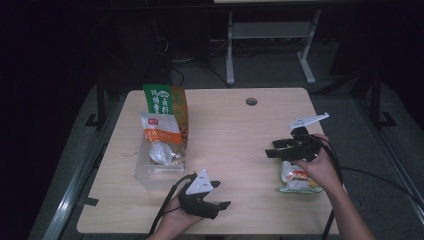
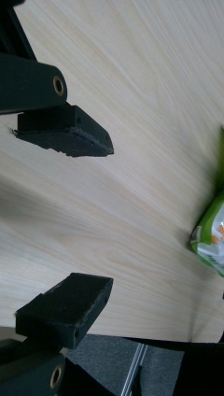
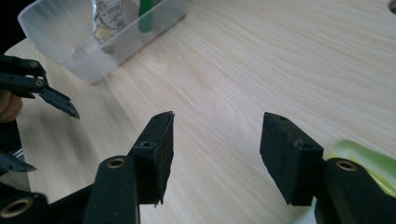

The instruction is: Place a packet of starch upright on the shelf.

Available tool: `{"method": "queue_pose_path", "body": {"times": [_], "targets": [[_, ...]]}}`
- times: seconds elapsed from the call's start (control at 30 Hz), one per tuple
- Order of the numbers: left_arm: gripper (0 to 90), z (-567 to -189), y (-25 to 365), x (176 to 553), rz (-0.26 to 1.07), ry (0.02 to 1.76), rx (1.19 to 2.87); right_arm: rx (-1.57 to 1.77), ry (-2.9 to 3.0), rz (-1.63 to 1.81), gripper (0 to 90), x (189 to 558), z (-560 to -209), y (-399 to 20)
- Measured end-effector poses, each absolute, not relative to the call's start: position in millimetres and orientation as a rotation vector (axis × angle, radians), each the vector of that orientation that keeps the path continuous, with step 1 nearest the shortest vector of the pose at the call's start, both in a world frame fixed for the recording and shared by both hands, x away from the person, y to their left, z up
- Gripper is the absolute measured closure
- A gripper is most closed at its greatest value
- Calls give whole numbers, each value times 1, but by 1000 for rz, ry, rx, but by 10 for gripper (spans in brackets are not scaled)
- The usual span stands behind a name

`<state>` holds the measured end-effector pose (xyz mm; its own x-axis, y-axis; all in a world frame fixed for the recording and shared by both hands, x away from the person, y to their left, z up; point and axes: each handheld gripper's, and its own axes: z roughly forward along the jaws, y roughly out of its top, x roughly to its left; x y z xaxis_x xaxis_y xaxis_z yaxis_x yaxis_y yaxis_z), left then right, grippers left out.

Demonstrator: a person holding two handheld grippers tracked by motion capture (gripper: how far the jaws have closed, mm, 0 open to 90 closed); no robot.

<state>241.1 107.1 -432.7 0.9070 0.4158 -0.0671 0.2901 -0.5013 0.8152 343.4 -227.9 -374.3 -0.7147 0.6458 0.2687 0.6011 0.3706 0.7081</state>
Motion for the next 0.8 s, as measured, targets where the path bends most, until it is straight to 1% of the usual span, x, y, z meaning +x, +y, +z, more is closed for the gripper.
{"method": "queue_pose_path", "body": {"times": [0.37, 0.8], "targets": [[296, -427, 83, 250, 158, 478, 2138, 1289, 2492, 1197, 420, 330, -383, -271], [296, -421, 46, 261, 136, 433, 2157, 1444, 2425, 1068, 419, 322, -409, -317]]}}
